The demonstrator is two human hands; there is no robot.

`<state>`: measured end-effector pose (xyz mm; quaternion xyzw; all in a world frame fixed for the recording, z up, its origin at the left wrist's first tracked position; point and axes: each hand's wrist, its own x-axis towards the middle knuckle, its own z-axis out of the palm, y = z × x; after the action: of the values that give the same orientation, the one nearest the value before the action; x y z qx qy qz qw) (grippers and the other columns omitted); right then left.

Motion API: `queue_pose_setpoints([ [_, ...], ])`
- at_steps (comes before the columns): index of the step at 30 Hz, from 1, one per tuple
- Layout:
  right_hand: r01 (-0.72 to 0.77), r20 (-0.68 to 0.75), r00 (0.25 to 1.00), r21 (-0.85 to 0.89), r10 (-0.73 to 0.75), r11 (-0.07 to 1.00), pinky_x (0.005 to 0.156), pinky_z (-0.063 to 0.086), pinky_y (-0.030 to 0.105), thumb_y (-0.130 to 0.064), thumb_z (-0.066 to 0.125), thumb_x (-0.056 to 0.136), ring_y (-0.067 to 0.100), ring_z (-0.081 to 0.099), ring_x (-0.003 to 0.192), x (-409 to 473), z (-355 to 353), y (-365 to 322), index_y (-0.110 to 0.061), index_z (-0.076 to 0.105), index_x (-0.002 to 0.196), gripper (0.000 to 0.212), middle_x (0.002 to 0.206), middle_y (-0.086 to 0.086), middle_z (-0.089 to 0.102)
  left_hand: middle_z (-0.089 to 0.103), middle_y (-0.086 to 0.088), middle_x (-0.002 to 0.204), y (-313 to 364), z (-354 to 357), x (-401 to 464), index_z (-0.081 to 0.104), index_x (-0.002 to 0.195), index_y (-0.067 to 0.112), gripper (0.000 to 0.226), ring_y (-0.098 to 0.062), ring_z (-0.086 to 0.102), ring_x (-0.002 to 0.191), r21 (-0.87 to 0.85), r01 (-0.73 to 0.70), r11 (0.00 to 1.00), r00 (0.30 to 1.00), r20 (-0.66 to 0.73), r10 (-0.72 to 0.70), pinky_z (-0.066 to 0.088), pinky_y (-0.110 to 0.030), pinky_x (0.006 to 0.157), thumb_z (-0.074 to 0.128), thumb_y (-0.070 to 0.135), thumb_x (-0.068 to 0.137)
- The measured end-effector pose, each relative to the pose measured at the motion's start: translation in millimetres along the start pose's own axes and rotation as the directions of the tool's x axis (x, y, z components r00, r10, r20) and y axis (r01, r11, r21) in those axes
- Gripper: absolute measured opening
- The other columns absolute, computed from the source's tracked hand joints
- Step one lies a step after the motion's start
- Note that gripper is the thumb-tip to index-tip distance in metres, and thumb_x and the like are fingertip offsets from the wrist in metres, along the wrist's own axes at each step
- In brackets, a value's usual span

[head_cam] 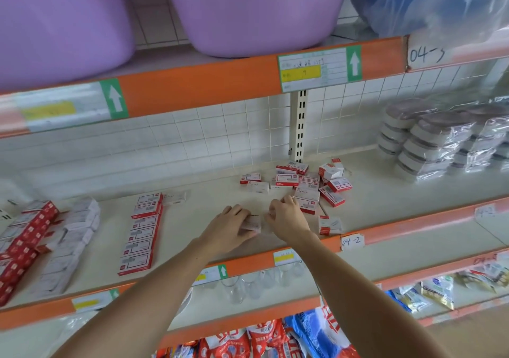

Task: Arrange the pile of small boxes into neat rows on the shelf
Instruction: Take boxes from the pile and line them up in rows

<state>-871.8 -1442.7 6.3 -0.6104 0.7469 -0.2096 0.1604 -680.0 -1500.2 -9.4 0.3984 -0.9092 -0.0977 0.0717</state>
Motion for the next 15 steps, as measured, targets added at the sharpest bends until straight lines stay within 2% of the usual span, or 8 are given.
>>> queue_pose_setpoints([
  [3, 0.031, 0.016, 0.999, 0.160, -0.034, 0.987, 0.102, 0.042, 0.039, -0.017, 0.048, 0.095, 0.028, 0.040, 0.124, 1.7, 5.7, -6.0, -0.013, 0.063, 0.121, 0.030, 0.122, 0.011, 0.048, 0.053, -0.001, 0.119, -11.3, -2.8, -5.8, 0.058, 0.121, 0.016, 0.056, -0.024, 0.049, 0.110, -0.028, 0.093, 0.995, 0.996, -0.016, -0.093, 0.048, -0.040, 0.089, 0.054, 0.060, 0.087],
  [5, 0.058, 0.058, 0.996, 0.223, -0.072, 0.973, 0.106, 0.036, 0.036, -0.003, 0.044, 0.090, 0.027, 0.037, 0.126, 2.7, 5.9, -8.9, -0.019, 0.064, 0.124, 0.042, 0.126, 0.008, 0.049, 0.053, -0.001, 0.120, -20.6, -0.9, -9.2, 0.057, 0.124, 0.015, 0.049, -0.024, 0.048, 0.112, -0.046, 0.143, 0.989, 0.988, -0.047, -0.145, 0.047, -0.039, 0.090, 0.062, 0.051, 0.090],
  [8, 0.092, 0.172, 0.977, 0.177, -0.123, 0.980, 0.103, 0.033, 0.031, 0.007, 0.037, 0.085, 0.027, 0.036, 0.124, 4.3, 5.3, -12.0, -0.026, 0.067, 0.121, 0.057, 0.130, 0.003, 0.053, 0.051, -0.002, 0.120, -28.9, 1.7, -14.5, 0.055, 0.127, 0.015, 0.049, -0.025, 0.048, 0.112, -0.065, 0.196, 0.978, 0.977, -0.078, -0.201, 0.045, -0.037, 0.093, 0.063, 0.047, 0.091],
  [10, 0.112, 0.202, 0.969, 0.145, -0.141, 0.983, 0.103, 0.036, 0.034, 0.008, 0.036, 0.083, 0.029, 0.040, 0.120, 7.5, 8.4, -11.2, -0.028, 0.070, 0.113, 0.058, 0.124, 0.002, 0.058, 0.051, -0.004, 0.120, -29.8, 3.9, -16.7, 0.055, 0.127, 0.015, 0.049, -0.027, 0.050, 0.110, -0.081, 0.214, 0.974, 0.970, -0.097, -0.221, 0.046, -0.039, 0.093, 0.063, 0.047, 0.090],
  [12, 0.100, 0.172, 0.976, 0.187, -0.133, 0.977, 0.101, 0.041, 0.040, 0.006, 0.036, 0.078, 0.032, 0.045, 0.116, 10.4, 10.7, -10.2, -0.032, 0.072, 0.103, 0.058, 0.112, 0.003, 0.060, 0.051, -0.005, 0.118, -28.7, 6.2, -17.9, 0.056, 0.125, 0.015, 0.049, -0.029, 0.052, 0.107, -0.081, 0.227, 0.971, 0.965, -0.117, -0.235, 0.047, -0.041, 0.090, 0.063, 0.049, 0.090],
  [15, 0.057, 0.154, 0.984, 0.212, -0.091, 0.976, 0.097, 0.039, 0.036, 0.000, 0.035, 0.082, 0.028, 0.042, 0.111, 11.5, 14.7, -11.6, -0.032, 0.070, 0.102, 0.051, 0.102, 0.001, 0.053, 0.053, -0.006, 0.112, -25.3, 12.7, -22.7, 0.059, 0.121, 0.015, 0.054, -0.031, 0.056, 0.097, -0.065, 0.245, 0.967, 0.951, -0.179, -0.253, 0.049, -0.042, 0.082, 0.055, 0.057, 0.088],
])
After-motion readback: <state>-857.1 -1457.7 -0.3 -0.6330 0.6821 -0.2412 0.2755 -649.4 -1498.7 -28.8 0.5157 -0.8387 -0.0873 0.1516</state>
